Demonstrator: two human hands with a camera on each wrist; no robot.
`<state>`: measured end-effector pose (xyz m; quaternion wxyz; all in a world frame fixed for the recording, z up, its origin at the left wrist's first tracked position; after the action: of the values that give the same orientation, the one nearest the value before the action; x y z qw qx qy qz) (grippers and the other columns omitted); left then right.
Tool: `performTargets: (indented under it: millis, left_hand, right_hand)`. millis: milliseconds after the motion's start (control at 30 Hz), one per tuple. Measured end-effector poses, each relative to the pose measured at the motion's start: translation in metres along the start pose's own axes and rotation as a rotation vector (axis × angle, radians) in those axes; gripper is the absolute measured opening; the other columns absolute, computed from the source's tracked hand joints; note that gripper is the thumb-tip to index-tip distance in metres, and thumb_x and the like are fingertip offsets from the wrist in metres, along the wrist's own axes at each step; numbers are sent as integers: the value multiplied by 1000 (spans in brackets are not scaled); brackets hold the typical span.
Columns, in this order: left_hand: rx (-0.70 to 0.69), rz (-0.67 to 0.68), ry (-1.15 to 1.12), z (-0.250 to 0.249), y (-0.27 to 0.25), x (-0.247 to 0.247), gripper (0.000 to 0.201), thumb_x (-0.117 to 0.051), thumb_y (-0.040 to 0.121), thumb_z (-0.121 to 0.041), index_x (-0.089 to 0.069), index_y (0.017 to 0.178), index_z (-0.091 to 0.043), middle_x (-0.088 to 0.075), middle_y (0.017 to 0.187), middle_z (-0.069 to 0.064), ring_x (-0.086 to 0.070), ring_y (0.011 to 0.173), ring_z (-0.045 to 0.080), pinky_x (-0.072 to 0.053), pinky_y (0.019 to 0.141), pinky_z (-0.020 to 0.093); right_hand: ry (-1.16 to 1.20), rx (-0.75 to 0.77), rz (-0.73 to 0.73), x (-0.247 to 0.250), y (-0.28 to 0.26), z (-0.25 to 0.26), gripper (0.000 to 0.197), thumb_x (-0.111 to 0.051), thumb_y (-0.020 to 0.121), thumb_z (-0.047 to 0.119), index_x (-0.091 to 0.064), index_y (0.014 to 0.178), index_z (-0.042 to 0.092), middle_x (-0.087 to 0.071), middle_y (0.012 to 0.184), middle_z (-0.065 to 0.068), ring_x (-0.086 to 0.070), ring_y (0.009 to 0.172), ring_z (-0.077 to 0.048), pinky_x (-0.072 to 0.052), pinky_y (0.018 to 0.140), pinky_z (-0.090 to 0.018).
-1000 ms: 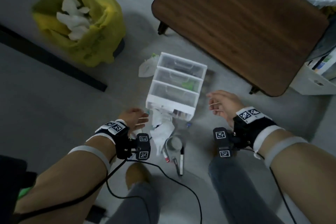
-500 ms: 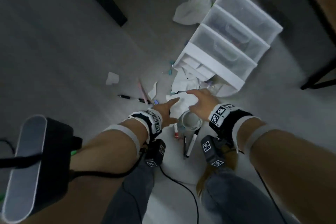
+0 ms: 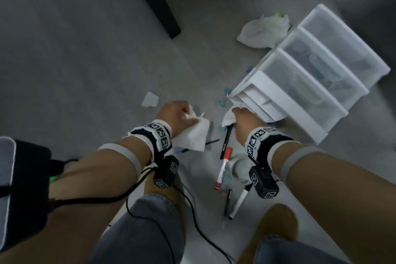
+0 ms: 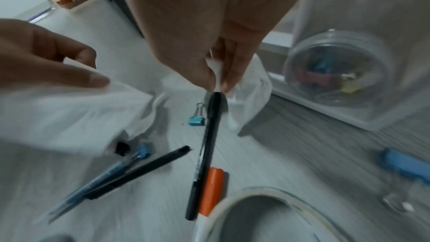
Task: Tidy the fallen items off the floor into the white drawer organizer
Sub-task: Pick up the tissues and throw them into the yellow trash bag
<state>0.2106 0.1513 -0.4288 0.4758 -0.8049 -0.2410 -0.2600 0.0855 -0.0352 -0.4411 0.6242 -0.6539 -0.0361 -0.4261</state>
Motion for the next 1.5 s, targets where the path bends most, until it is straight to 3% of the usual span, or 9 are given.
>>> performTargets:
  millis: [233, 433, 600, 733, 900, 1200, 1333, 1400, 1500]
  left_hand:
    - [123, -319, -136, 47, 16, 40, 3, -47, 86, -6, -47, 86, -9, -55, 89, 12, -53, 78, 27, -38, 69, 32]
    - [211, -321, -159, 87, 33, 31, 38, -56, 93, -20, -42, 128, -11, -50, 121, 19, -57, 99, 35, -47, 80, 39]
    - [253, -229, -106, 106, 44, 23, 51, -71, 83, -22, -45, 126, -17, -40, 123, 16, -54, 83, 31, -46, 74, 33]
    - [244, -186, 43, 103, 57, 29, 30, -57, 91, -18, -57, 118, -6, -49, 129, 16, -53, 112, 32, -42, 90, 32]
    - [248, -296, -123, 80, 72, 51, 28, -53, 96, -24, -56, 111, 0, -61, 110, 19, -60, 103, 35, -40, 77, 31]
    - [134, -253, -608, -43, 96, 128, 27, -50, 98, -17, -51, 120, -2, -59, 118, 18, -59, 104, 31, -41, 78, 27]
    - [65, -209, -810, -61, 125, 131, 64, -62, 69, -35, -52, 125, -7, -64, 119, 13, -66, 99, 28, -58, 79, 38]
    - [17, -153, -782, -56, 139, 115, 54, -60, 84, -16, -44, 134, -7, -54, 126, 4, -57, 108, 22, -52, 88, 37]
    - [-65, -137, -615, -43, 146, 90, 43, -54, 93, -29, -51, 131, -9, -57, 124, 7, -58, 112, 26, -50, 97, 43]
  right_hand:
    - [-240, 356, -273, 22, 13, 54, 15, -58, 86, 16, -64, 99, 16, -62, 100, -3, -54, 105, -28, -40, 87, -39]
    - [-198, 438, -42, -2, 29, 82, 54, -65, 82, 4, -38, 125, 21, -55, 104, -4, -54, 72, -21, -45, 62, -32]
    - [-217, 450, -26, -23, 53, 82, 54, -67, 81, 5, -41, 125, 23, -44, 111, -6, -41, 56, -13, -43, 56, -29]
    - [-246, 402, 27, -21, 55, 83, 40, -69, 78, 0, -54, 113, 12, -44, 115, -7, -55, 72, -23, -53, 73, -32]
    - [-132, 374, -17, 42, 44, 102, 35, -63, 86, 13, -51, 119, 12, -60, 115, -11, -62, 104, -33, -48, 85, -34]
    - [-68, 117, -216, 239, 39, 87, 21, -51, 96, 22, -52, 113, 10, -60, 115, -15, -57, 90, -32, -42, 75, -32]
    - [-273, 9, -71, 242, 73, 54, 28, -51, 93, 17, -63, 118, 14, -63, 93, -7, -58, 74, -27, -50, 68, -31]
    - [-506, -16, -23, 235, 75, 47, 19, -48, 95, 15, -64, 103, 20, -58, 83, 0, -51, 65, -22, -41, 50, -27]
    - [-630, -15, 18, 223, 84, 39, 20, -42, 101, 17, -62, 105, 15, -59, 97, 0, -59, 84, -21, -42, 60, -32]
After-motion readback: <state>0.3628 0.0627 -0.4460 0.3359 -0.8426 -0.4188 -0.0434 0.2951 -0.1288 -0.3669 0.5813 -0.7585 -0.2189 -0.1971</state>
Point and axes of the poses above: each hand's wrist, its own y-axis towards the middle knuckle, its own x-axis out of the back of the hand, z = x × y, the point moved 2 cm from there along y, towards the middle knuckle
